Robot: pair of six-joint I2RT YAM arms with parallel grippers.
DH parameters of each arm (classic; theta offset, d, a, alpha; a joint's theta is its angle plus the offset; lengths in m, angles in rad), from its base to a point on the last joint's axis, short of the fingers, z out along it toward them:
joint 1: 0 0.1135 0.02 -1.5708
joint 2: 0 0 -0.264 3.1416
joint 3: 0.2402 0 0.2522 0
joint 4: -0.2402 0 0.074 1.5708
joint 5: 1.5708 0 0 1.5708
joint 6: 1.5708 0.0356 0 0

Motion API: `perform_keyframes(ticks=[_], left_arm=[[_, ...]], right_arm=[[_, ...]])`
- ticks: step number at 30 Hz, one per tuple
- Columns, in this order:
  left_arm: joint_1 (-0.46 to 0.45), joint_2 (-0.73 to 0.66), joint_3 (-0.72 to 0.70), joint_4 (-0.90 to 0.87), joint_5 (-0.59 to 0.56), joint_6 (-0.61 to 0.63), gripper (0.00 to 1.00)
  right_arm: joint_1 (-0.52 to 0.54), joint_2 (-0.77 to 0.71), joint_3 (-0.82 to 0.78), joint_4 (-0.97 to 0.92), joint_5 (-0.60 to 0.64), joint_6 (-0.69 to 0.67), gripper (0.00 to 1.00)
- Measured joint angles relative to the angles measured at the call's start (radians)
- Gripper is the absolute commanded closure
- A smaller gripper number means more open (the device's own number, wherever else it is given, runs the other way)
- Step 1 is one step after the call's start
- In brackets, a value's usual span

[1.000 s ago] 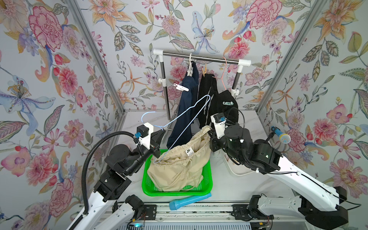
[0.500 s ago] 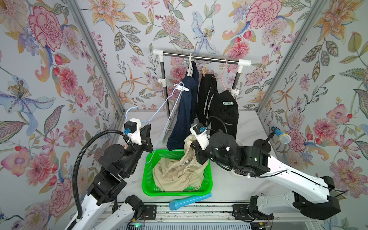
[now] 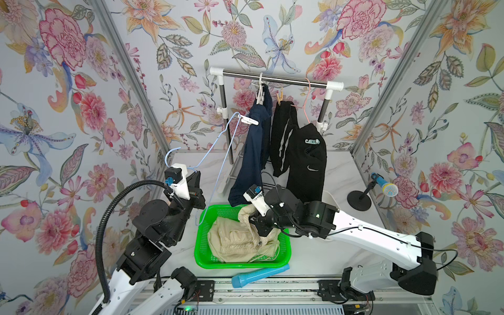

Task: Remove the clothespins securing shorts to the hanger
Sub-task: Remove the shorts from the hanger.

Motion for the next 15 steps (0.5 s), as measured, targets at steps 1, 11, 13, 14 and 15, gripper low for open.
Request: perform_keyframes(ticks=[1, 11, 13, 14, 15], left_arm=[[0.0, 0.006, 0.0, 0.0, 0.002, 0.0, 1.0], [0.0, 0.042, 0.0, 0.0, 0.012, 0.0, 1.0], [0.0, 0.042, 0.0, -0.001, 0.011, 0.0, 1.0], [0.0, 0.042, 0.0, -0.001, 0.01, 0.0, 1.0], [0.0, 0.041, 0.0, -0.003, 0.009, 0.0, 1.0]], right_arm=[[-0.013, 0.017, -0.028, 0.021, -0.023, 0.011, 1.0], [-0.032, 0.203, -0.104, 0.265, -0.122, 0.056, 1.0], [-0.026, 0.256, -0.088, 0.291, -0.127, 0.056, 1.0], [-0.022, 0.293, -0.068, 0.293, -0.127, 0.052, 1.0], [-0.016, 0.326, -0.048, 0.296, -0.129, 0.047, 1.0]])
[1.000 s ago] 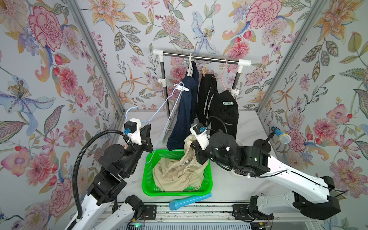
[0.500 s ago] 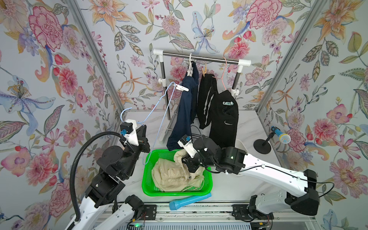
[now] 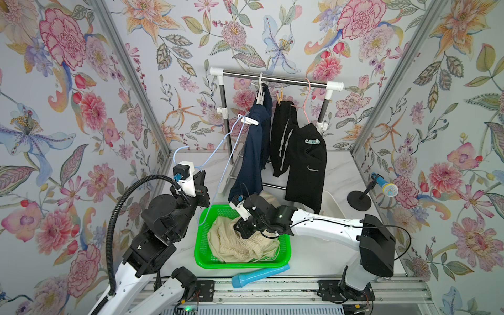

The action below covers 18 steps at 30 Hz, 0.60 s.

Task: Remove the clothespins securing shorts to the hanger
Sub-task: Remove the shorts from the hanger.

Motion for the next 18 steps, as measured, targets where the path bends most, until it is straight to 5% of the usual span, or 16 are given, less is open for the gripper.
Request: perform_keyframes(ticks=[6, 18], left_arm=[[0.0, -0.011, 0.0, -0.019, -0.007, 0.001, 1.0], [0.0, -0.032, 0.0, -0.035, -0.042, 0.001, 1.0]], right_arm=[[0.095, 0.147, 0.147, -0.03, -0.02, -0.058, 1.0], [0.138, 0.128, 0.185, -0.035, -0.063, -0.112, 1.0]])
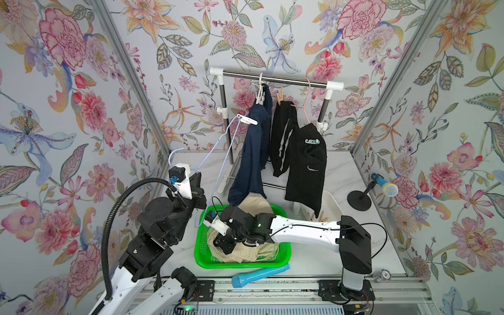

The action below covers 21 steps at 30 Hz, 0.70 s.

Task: Remove the clothespins securing shorts to the hanger
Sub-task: Remove the shorts from the hanger.

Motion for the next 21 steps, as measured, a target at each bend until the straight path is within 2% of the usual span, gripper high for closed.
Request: perform_keyframes(ticks=[5, 7, 9, 14, 17, 21], left_arm=[[0.0, -0.001, 0.003, -0.008, -0.017, 0.0, 1.0], [0.0, 0.0, 0.006, -0.008, -0.017, 0.0, 1.0], [0.0, 0.001, 0.008, -0.008, -0.017, 0.0, 1.0], [0.0, 0.011, 0.013, -0.013, -0.017, 0.004, 1.0], [0.0, 0.02, 0.019, -0.022, -0.018, 0.008, 1.0], [0.0, 0.023, 0.021, -0.026, -0.02, 0.011, 1.0]], right_arm=[[-0.042, 0.006, -0.055, 0.02, 0.025, 0.029, 0.96], [-0.07, 0.021, -0.069, 0.025, 0.036, 0.048, 0.87], [-0.09, 0.039, -0.075, 0.028, 0.047, 0.064, 0.74], [-0.109, 0.049, -0.084, 0.028, 0.072, 0.067, 0.51], [-0.108, 0.003, -0.111, 0.021, 0.092, 0.057, 0.44], [-0.117, -0.134, -0.158, -0.011, 0.134, 0.044, 0.39]])
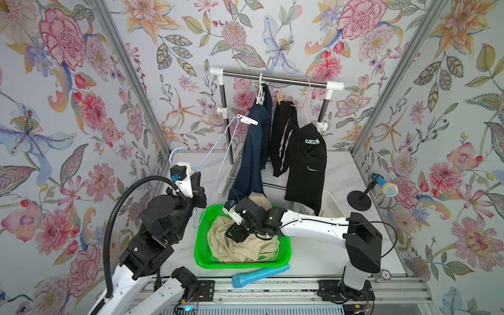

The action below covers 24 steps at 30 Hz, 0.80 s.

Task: Remove the clothespins securing shorts to the hanger
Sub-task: Remove the shorts from the hanger.

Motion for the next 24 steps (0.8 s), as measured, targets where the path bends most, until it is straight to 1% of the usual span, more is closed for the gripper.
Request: perform_keyframes(ticks=[3, 6, 11, 16, 20, 24], left_arm=[[0.0, 0.0, 0.0, 0.0, 0.0, 0.001, 1.0], [0.0, 0.0, 0.0, 0.0, 0.0, 0.005, 1.0], [0.0, 0.003, 0.006, 0.001, 0.0, 0.008, 1.0], [0.0, 0.006, 0.006, 0.0, 0.0, 0.008, 1.0], [0.0, 0.008, 0.006, -0.004, 0.0, 0.008, 1.0], [0.0, 0.011, 0.006, -0.02, 0.0, 0.008, 1.0]], right_arm=[[-0.028, -0.118, -0.029, -0.017, 0.035, -0.003, 0.37], [-0.061, -0.201, -0.048, -0.047, 0.092, -0.011, 0.37], [-0.126, -0.267, -0.103, -0.083, 0.175, -0.003, 0.38], [-0.245, -0.275, -0.146, -0.111, 0.227, 0.018, 0.35], [-0.29, -0.254, -0.141, -0.109, 0.233, 0.016, 0.34], [-0.321, -0.195, -0.128, -0.101, 0.208, 0.005, 0.33]])
